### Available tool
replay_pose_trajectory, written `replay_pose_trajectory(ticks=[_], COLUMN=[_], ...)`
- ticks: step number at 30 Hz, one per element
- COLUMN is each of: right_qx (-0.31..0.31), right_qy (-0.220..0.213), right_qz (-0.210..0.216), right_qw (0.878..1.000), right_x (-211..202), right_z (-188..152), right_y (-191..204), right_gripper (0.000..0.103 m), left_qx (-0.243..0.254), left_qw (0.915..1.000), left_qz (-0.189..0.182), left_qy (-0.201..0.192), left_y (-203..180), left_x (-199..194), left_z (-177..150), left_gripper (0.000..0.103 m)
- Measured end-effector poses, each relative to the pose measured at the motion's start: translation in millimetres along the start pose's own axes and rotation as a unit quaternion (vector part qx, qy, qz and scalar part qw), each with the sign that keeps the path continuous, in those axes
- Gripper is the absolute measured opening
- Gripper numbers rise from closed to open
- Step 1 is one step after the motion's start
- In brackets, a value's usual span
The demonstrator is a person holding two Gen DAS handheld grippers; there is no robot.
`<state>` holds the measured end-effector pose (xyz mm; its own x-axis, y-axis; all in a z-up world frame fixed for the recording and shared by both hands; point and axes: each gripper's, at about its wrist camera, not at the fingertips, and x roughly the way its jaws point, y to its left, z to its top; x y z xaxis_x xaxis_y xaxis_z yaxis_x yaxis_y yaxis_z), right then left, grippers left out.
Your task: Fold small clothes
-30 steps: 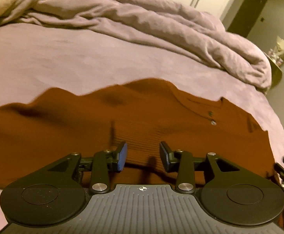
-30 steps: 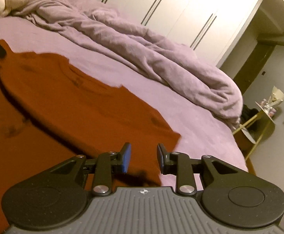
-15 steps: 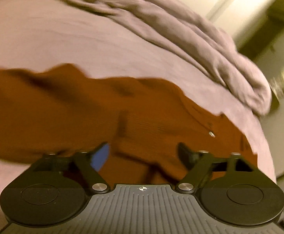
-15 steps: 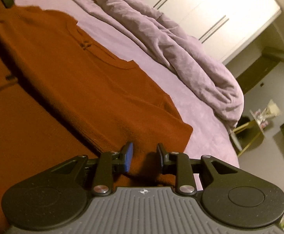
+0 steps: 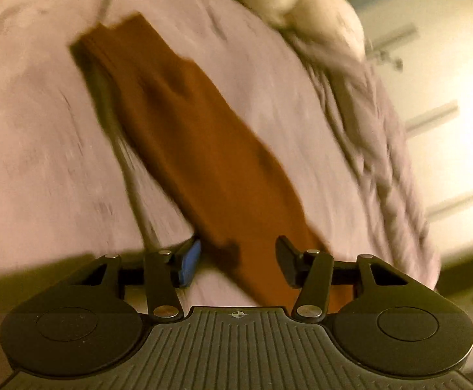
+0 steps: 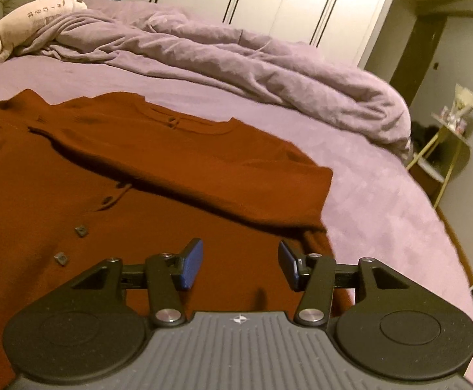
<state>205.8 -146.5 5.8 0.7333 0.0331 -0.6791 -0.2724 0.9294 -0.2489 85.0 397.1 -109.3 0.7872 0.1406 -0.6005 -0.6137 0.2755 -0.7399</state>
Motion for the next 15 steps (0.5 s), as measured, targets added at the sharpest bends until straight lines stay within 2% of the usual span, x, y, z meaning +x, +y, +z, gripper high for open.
replay_pose_trajectory(ticks=[3, 5, 6, 7, 8, 10, 12, 15], right_qx=[0.016, 0.015, 0.013, 0.01, 0.007, 0.007, 0.009, 0.02], right_qy=[0.01, 0.008, 0.008, 0.007, 0.007, 0.009, 0.01, 0.012], right_qz=[0.009, 0.009, 0.007, 0.006, 0.004, 0.003, 0.002, 0.002], right_qw=[1.0, 1.0, 1.0, 1.0, 1.0, 1.0, 1.0, 1.0], right_x=[-1, -4, -5, -6, -7, -7, -7, -6], right_z=[6, 9, 10, 11, 12, 12, 12, 12], right_y=[5, 9, 10, 12, 14, 15, 16, 14], right_gripper=[0.051, 0.051, 0.051, 0.051, 0.053, 0.054, 0.054, 0.054], left_qx=[-0.051, -0.087, -0.093, -0.093, -0.088, -0.053, 0.013, 0.125], left_qw=[0.9984, 0.9958, 0.9952, 0.9952, 0.9958, 0.9981, 0.999, 0.9908], left_qz=[-0.012, -0.014, -0.013, -0.007, 0.0, 0.005, 0.012, -0.007], left_qy=[-0.021, -0.027, -0.029, -0.03, -0.028, -0.03, -0.04, -0.05], left_y=[17, 26, 28, 29, 27, 17, 1, -49], left_x=[10, 16, 19, 20, 21, 21, 16, 4], left_z=[22, 33, 39, 44, 47, 50, 48, 31], left_gripper=[0.049, 0.03, 0.026, 0.016, 0.015, 0.013, 0.01, 0.009])
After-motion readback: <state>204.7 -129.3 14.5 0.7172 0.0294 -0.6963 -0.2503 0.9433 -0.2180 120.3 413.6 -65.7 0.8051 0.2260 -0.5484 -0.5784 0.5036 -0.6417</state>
